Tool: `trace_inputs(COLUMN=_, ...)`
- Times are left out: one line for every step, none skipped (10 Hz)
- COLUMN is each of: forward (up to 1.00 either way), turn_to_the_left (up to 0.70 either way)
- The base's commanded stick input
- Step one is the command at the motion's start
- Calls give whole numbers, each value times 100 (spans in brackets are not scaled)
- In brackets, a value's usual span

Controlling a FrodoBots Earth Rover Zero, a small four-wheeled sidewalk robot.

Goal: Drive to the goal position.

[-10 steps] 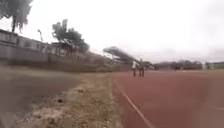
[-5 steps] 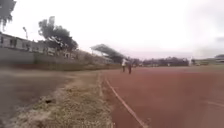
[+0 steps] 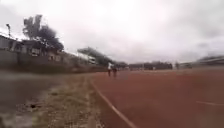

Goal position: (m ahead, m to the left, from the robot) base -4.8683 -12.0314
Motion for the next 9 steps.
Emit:
trace_inputs(forward=0, turn_to_the_left=-70)
trace_inputs(forward=0, turn_to_the_left=-70)
trace_inputs(forward=0, turn_to_the_left=-70)
trace_inputs(forward=0, turn_to_the_left=-70)
trace_inputs(forward=0, turn_to_the_left=-70)
trace_inputs(forward=0, turn_to_the_left=-70)
trace_inputs(forward=0, turn_to_the_left=-70)
trace_inputs(forward=0, turn_to_the_left=-70)
trace_inputs(forward=0, turn_to_the_left=-70)
